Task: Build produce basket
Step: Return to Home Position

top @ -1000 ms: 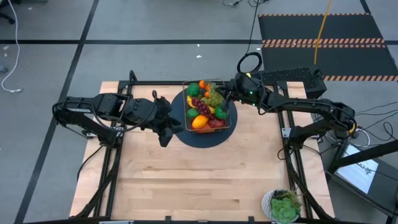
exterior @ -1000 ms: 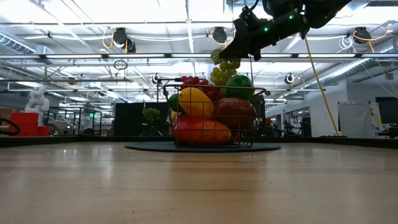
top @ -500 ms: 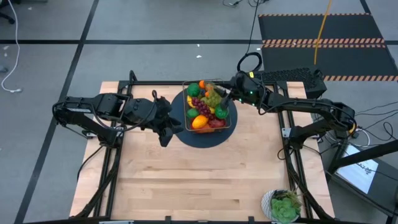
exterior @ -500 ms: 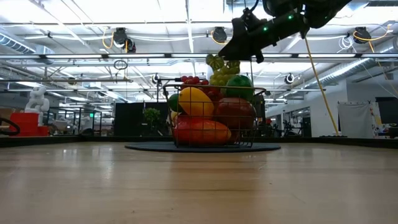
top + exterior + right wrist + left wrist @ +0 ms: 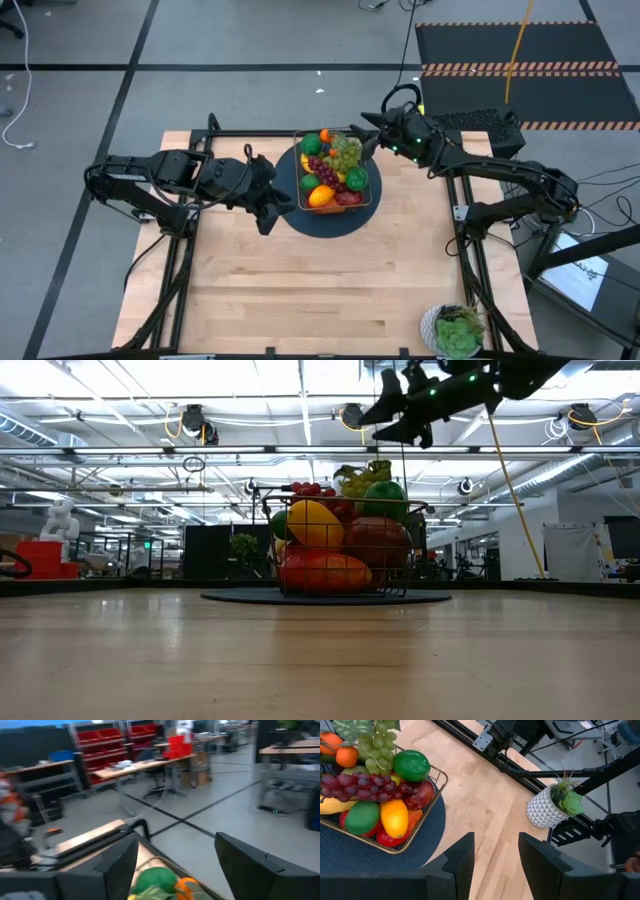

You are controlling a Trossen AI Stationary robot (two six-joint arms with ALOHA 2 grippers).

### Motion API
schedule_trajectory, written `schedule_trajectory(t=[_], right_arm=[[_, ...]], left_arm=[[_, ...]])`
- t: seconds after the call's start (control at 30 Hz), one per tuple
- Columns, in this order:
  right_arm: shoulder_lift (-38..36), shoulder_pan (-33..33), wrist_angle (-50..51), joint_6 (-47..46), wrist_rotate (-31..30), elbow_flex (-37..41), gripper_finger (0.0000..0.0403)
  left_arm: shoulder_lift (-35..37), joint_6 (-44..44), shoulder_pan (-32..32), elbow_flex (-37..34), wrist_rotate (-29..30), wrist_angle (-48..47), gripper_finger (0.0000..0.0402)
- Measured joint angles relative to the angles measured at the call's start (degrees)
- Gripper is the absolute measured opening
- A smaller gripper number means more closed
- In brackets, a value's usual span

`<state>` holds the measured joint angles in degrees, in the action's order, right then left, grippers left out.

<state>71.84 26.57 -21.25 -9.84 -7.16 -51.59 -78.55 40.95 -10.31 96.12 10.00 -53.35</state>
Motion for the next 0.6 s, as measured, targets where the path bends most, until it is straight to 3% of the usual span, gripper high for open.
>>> schedule_trajectory(t=[0.23, 0.43, 0.6], right_arm=[[-8.61, -2.17, 5.09, -2.62, 12.86, 0.0, 0.0256], [-13.9, -7.69, 20.94, -7.01, 9.64, 0.0, 0.0213], [-10.54, -8.16, 25.81, -7.03, 8.68, 0.75, 0.0124]], left_arm=[[-0.01, -7.47, 0.0, 0.0, 0.0, 0.03, 0.0152], [-0.01, -9.0, 1.53, 0.0, 0.02, 1.36, 0.0152], [-0.01, -9.85, 3.06, 0.0, 0.03, 5.01, 0.0152]])
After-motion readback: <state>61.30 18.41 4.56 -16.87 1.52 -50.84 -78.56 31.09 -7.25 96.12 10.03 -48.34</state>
